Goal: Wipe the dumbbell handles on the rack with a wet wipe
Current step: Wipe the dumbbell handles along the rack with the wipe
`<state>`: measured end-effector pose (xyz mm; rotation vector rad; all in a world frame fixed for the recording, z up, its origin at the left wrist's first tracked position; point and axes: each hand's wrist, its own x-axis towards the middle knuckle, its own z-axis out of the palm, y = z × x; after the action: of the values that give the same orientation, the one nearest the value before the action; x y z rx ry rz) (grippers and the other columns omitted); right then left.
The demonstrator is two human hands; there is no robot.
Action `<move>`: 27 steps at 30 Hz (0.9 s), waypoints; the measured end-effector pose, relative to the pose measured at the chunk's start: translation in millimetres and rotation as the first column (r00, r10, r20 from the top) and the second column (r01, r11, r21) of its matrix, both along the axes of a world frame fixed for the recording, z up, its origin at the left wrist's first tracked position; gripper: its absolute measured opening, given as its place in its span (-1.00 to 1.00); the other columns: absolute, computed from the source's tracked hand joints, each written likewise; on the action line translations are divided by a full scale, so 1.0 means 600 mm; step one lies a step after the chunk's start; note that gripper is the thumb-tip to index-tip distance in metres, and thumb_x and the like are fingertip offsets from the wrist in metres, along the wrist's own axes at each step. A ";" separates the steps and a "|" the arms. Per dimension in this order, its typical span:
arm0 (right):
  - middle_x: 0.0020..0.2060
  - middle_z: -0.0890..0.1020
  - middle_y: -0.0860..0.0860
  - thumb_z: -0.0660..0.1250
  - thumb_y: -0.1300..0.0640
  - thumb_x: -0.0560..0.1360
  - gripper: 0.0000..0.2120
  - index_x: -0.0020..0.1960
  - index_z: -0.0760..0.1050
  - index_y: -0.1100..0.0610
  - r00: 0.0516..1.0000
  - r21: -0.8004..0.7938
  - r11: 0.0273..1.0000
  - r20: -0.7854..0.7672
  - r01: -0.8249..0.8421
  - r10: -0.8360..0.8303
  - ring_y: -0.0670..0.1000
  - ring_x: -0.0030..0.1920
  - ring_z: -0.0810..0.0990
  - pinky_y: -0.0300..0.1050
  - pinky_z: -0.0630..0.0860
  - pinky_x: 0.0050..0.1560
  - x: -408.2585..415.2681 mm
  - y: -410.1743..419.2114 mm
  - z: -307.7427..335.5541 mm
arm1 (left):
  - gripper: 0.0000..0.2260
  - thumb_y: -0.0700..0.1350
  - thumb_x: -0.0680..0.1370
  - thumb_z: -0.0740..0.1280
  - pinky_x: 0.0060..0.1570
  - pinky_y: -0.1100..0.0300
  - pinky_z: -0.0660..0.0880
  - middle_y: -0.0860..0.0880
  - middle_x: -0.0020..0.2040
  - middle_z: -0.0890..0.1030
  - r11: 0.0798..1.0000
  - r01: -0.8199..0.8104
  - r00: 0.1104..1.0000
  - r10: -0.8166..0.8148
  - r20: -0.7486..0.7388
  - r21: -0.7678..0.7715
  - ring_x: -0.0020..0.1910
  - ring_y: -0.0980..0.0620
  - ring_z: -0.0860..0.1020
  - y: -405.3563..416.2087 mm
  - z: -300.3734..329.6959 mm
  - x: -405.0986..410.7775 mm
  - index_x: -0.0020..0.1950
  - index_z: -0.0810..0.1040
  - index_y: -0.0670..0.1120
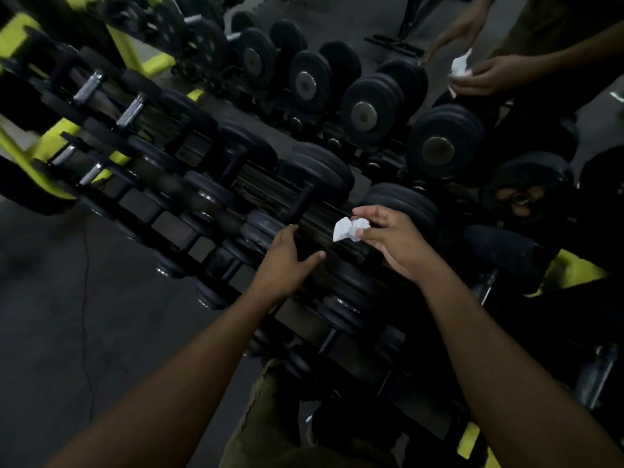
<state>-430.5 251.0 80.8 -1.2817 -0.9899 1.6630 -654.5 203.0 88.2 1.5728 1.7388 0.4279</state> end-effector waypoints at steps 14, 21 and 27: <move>-0.21 0.67 -0.05 0.45 0.05 0.41 -0.85 -0.12 0.48 0.00 0.785 0.157 0.981 0.590 0.118 -0.189 -0.05 -0.28 0.64 -0.13 0.55 -0.25 -0.148 0.081 -0.011 | -0.30 0.10 0.53 0.47 0.34 0.15 0.30 -0.13 0.48 0.33 0.999 -0.038 0.998 0.037 -0.049 -0.019 0.42 -0.10 0.38 0.073 -0.012 -0.112 0.52 0.25 -0.17; -0.15 0.61 -0.05 0.27 0.08 0.47 -0.95 -0.07 0.42 -0.03 0.609 0.262 0.952 0.785 -0.161 -0.113 0.04 -0.14 0.58 -0.03 0.51 -0.16 -0.221 0.121 -0.033 | 0.06 0.30 0.42 0.47 0.58 -0.09 0.09 -0.15 0.66 0.00 0.997 0.069 0.979 -0.074 -0.188 -0.031 0.63 -0.10 0.00 0.108 -0.068 -0.132 0.65 -0.03 -0.17; -0.05 0.58 0.04 0.29 0.29 0.48 -0.79 -0.03 0.66 0.08 0.556 0.219 0.882 0.829 -0.417 0.057 0.03 -0.07 0.60 -0.07 0.56 -0.01 -0.242 0.150 -0.078 | 0.12 0.34 0.43 0.44 0.59 -0.11 0.02 -0.06 0.67 -0.19 0.989 0.149 0.954 -0.138 -0.265 0.020 0.64 -0.05 -0.19 0.098 -0.100 -0.141 0.65 -0.23 -0.08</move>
<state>-575.8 340.9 34.0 -1.6908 -2.0293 0.8861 -739.3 261.6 28.2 1.8390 1.8029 0.1889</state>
